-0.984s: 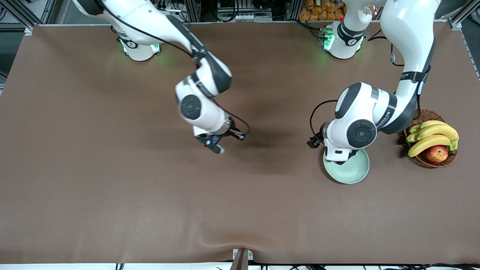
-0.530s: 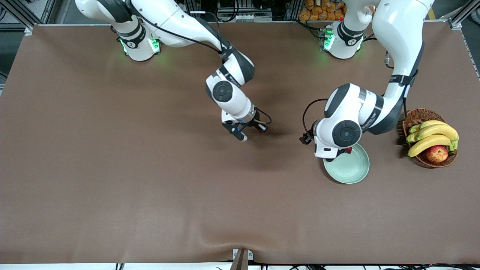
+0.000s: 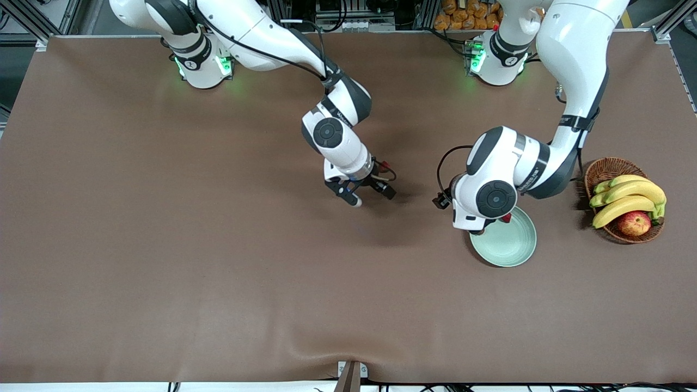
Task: Collect all strawberries into plate
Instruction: 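Drop the strawberry on the plate while the right gripper sets the last mid-table, then grasp the middle strawberry with the left gripper while the right gripper withdraws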
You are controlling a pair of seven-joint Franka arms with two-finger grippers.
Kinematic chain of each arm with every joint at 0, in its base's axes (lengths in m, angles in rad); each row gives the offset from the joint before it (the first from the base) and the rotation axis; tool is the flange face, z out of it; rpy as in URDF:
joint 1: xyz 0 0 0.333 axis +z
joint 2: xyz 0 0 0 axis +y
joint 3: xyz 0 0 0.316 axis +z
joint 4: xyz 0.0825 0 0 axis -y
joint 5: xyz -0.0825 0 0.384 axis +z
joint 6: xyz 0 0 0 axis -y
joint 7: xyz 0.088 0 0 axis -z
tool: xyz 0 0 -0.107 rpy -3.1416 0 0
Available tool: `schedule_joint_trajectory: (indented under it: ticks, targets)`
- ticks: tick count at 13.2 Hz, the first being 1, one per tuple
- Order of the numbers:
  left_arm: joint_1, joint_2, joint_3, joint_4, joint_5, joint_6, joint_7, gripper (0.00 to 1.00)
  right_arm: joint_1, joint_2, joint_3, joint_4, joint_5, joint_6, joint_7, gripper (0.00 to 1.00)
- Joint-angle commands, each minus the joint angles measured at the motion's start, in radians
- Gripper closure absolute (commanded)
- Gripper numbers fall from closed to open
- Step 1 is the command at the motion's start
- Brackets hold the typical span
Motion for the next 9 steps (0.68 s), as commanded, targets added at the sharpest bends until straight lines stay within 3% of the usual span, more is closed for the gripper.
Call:
schedule_joint_trajectory:
  ticks: [1, 4, 9]
  targets:
    - [-0.028, 0.027, 0.000, -0.003, -0.005, 0.042, -0.014, 0.00, -0.118, -0.052, 0.009, 0.029, -0.021, -0.162, -0.103, 0.00]
    - [-0.095, 0.035, 0.002, -0.034, -0.005, 0.086, -0.077, 0.00, -0.242, -0.075, 0.008, 0.103, -0.023, -0.354, -0.233, 0.00]
    - [-0.265, 0.032, 0.003, -0.100, 0.067, 0.233, -0.149, 0.00, -0.461, -0.188, 0.005, 0.103, -0.049, -0.557, -0.512, 0.00]
